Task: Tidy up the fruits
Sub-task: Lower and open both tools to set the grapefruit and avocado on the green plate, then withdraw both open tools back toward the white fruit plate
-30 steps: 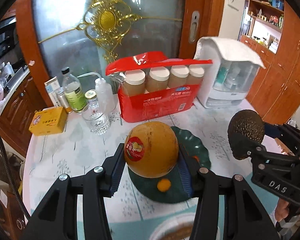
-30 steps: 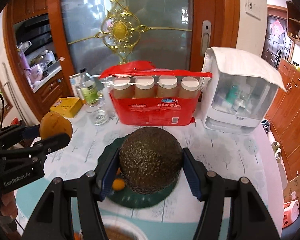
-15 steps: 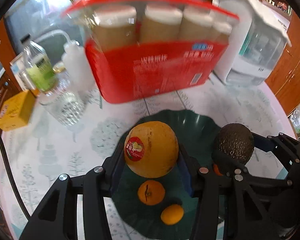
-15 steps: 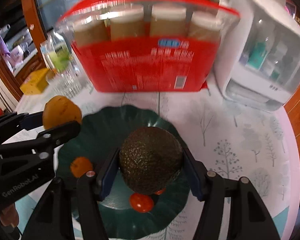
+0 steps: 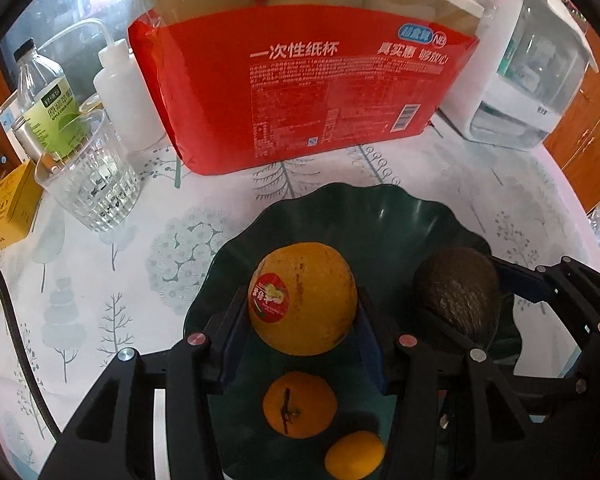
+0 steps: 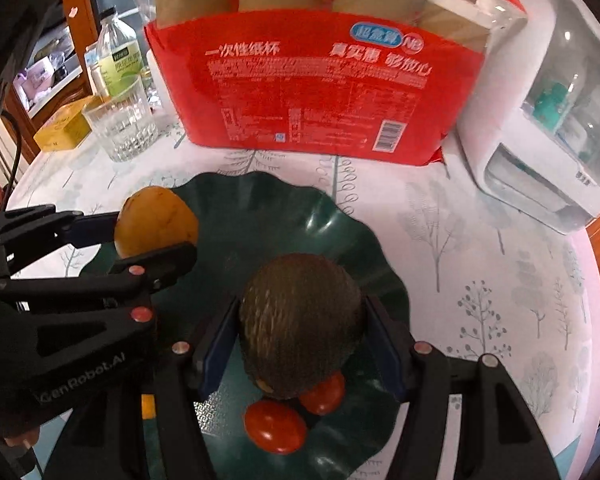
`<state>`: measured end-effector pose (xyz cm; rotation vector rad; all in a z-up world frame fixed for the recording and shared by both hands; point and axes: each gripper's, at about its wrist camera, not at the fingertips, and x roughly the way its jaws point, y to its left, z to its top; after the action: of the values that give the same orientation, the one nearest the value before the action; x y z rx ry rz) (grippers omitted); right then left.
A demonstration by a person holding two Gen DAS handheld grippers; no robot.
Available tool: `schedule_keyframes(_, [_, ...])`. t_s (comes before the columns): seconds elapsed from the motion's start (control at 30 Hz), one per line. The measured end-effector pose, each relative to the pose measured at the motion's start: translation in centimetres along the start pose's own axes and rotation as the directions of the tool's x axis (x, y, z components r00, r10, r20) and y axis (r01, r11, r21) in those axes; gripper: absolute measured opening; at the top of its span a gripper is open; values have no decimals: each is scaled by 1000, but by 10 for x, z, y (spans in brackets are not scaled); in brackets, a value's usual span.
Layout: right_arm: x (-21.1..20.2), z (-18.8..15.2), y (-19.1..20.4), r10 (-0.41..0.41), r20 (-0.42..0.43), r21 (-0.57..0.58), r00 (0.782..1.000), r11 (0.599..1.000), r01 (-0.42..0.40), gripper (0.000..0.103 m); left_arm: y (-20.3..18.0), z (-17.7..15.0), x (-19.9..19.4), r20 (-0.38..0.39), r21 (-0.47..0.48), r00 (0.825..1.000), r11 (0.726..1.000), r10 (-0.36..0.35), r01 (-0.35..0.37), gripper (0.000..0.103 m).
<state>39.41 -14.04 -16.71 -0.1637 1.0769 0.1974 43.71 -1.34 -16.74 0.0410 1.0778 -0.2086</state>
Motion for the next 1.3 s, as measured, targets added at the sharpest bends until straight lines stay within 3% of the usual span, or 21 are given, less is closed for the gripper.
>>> schedule_keyframes(0.13, [-9, 0, 4, -3, 49, -34, 999, 999, 5, 63, 2, 1, -6, 25, 4, 999, 1000, 27, -27, 54])
schedule_keyframes(0.27, [-15, 0, 2, 15, 60, -36, 998, 999, -12, 63, 6, 2, -16, 41, -8, 999, 999, 32, -31, 78])
schedule_keyframes(0.3, [-16, 0, 2, 17, 62, -35, 998, 999, -15, 63, 7, 2, -18, 46, -8, 998, 999, 36, -36, 79])
schedule_keyframes(0.8, [-53, -9, -2, 18, 97, -13, 995, 1000, -16, 63, -6, -6, -63, 92, 31, 994, 998, 58, -61, 83])
schedule_keyframes(1.3, [-125, -30, -4, 26, 142, 28, 989, 999, -30, 63, -6, -32, -148, 152, -6, 985, 997, 83, -83, 84])
